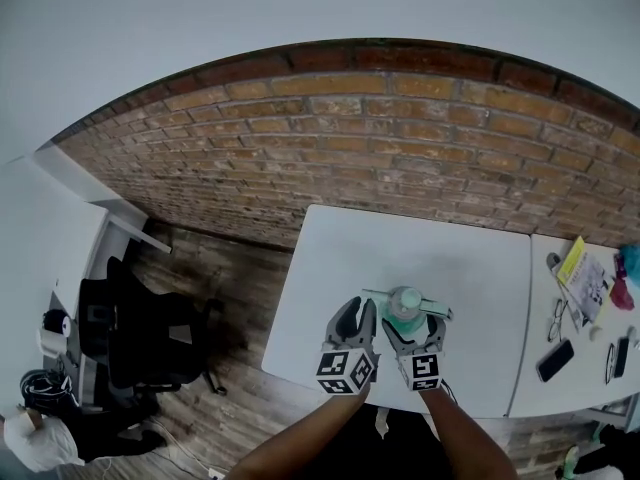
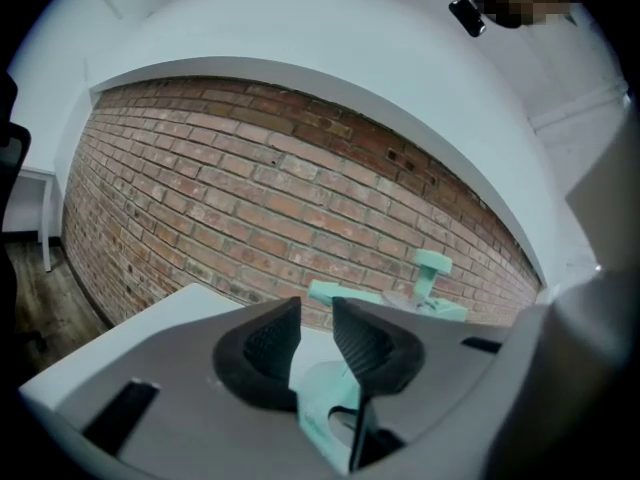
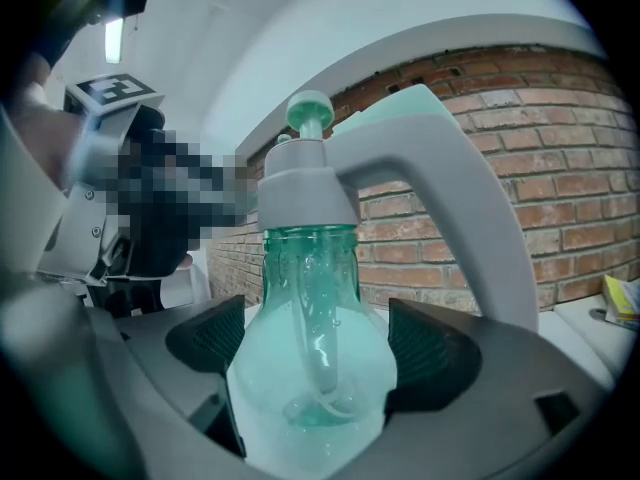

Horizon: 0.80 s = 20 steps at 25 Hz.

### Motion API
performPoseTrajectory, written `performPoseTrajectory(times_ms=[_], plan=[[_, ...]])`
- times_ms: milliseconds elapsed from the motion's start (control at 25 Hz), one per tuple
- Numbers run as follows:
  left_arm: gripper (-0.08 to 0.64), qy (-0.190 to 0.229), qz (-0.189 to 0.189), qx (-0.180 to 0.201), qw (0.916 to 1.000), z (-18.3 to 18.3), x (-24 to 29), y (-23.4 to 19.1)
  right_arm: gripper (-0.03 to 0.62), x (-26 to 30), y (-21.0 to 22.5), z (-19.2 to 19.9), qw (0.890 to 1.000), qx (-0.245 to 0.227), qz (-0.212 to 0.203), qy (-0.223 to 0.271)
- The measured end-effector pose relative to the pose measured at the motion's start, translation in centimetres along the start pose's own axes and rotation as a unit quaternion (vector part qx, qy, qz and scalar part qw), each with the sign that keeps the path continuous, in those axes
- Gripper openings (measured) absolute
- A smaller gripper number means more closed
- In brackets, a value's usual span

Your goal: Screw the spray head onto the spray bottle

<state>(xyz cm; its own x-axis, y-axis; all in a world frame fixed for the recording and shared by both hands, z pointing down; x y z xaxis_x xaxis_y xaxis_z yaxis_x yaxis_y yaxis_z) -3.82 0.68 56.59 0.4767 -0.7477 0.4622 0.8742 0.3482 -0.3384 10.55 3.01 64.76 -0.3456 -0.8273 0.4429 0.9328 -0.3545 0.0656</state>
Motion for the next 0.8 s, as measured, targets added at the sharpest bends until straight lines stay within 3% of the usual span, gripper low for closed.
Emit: performPoseTrajectory(times_ms=[440,560,720,800], plan=[[0.098,-0.019,0.036,-0.003,0.9992,2.7,-0.7,-0.1,0.459,-5.3,-1.2,2.2,0.998,0.002,-0.049,-0.026],[0.1,-0.022,0.068,0.038,0.9967,4.0,-0.7,0.7,0.459,-8.6,-1.1,1.2,0.998,-0.003,-0.06,-0.006],[0.1,-0.015,0.1,0.117,0.9879,5.2,-1.1,2.6,0.457,-13.7,0.4,-4.1,0.997,-0.043,-0.051,0.03],[0.1,-0.012,0.105,0.127,0.9862,5.5,-0.9,3.2,0.458,-14.9,1.6,-7.6,0.995,-0.081,-0.06,0.008]])
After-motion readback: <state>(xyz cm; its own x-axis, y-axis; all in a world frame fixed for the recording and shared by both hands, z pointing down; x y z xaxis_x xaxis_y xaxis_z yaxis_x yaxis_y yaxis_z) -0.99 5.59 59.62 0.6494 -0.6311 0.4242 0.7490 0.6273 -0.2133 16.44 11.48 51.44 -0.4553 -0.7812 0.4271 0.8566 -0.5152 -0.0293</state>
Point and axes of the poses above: the fingertips, and each gripper's own axes: x forward along the fingers, y to its right, z out of its underside, the point moved 7 cm from there along -x, backward along the fingers, and after that the axes turned 14 degrees about -y, right-handed, at the moved point
